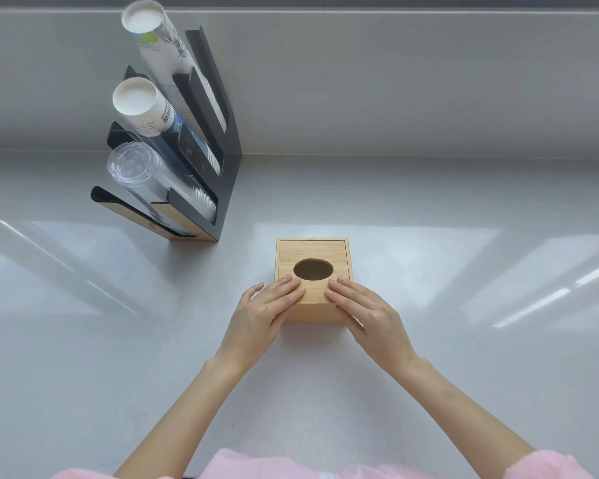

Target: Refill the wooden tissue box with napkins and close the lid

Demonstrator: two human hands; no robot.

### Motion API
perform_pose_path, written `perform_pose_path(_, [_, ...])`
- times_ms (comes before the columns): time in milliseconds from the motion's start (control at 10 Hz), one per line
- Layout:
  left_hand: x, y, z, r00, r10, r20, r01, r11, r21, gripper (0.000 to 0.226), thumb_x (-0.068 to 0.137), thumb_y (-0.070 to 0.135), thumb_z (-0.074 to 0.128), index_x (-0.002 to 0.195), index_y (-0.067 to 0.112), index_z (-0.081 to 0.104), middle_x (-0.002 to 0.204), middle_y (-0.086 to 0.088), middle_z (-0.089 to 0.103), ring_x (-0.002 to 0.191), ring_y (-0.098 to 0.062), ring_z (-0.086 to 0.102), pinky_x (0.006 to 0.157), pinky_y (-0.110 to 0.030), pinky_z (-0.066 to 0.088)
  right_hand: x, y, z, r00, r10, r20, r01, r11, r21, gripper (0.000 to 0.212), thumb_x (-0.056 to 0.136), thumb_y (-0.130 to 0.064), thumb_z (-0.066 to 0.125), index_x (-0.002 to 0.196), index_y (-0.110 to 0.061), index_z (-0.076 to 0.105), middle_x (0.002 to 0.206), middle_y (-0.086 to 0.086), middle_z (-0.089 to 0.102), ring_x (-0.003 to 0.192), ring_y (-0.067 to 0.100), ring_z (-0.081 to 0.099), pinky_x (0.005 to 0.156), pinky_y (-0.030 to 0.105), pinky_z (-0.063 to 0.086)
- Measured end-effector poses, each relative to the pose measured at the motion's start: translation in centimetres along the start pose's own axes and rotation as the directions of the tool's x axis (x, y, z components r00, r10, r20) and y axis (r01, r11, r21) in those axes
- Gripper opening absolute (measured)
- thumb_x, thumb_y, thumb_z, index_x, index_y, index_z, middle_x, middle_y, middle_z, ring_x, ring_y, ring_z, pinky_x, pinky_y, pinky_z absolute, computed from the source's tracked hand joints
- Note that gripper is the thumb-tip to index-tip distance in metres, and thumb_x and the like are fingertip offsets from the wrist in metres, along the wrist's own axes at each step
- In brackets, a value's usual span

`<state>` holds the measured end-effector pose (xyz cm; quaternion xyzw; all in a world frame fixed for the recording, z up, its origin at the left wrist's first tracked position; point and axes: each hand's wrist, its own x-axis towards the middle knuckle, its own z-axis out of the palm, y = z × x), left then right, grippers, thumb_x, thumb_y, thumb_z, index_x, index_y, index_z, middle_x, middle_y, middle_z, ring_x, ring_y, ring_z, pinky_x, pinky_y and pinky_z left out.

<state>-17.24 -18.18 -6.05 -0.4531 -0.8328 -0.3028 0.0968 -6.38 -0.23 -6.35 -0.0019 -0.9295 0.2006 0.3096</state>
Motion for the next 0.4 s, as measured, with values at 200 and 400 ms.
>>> perform_pose_path(200, [0.0, 0.5, -0.3, 1.0, -0.028, 0.007, 0.028, 1.0, -0.007, 0.036, 0.087, 0.027, 0.041, 0.112, 0.019, 0.067, 0.121, 0.002, 0.066, 0.121, -0.003, 0.041, 0.097, -0.035, 0.039, 0.1, -0.6, -0.1, 1.0, 0.024, -0.008, -0.025, 0.997, -0.067, 0.034, 0.094, -0.028, 0.043, 0.104, -0.013, 0.072, 0.112, 0.0, 0.072, 0.11, 0.014, 0.063, 0.098, 0.027, 0.042])
perform_pose_path(400, [1.9, 1.3, -2.0, 0.992, -0.095, 0.087, 0.092, 0.995, 0.033, 0.051, 0.082, 0.044, 0.034, 0.116, 0.019, 0.064, 0.124, 0.003, 0.064, 0.125, -0.008, 0.048, 0.105, -0.041, 0.032, 3.1, -1.9, -2.4, 0.966, 0.16, 0.203, -0.146, 0.986, -0.085, 0.045, 0.086, -0.041, 0.041, 0.114, -0.017, 0.067, 0.119, -0.002, 0.069, 0.117, 0.012, 0.06, 0.108, 0.026, 0.024])
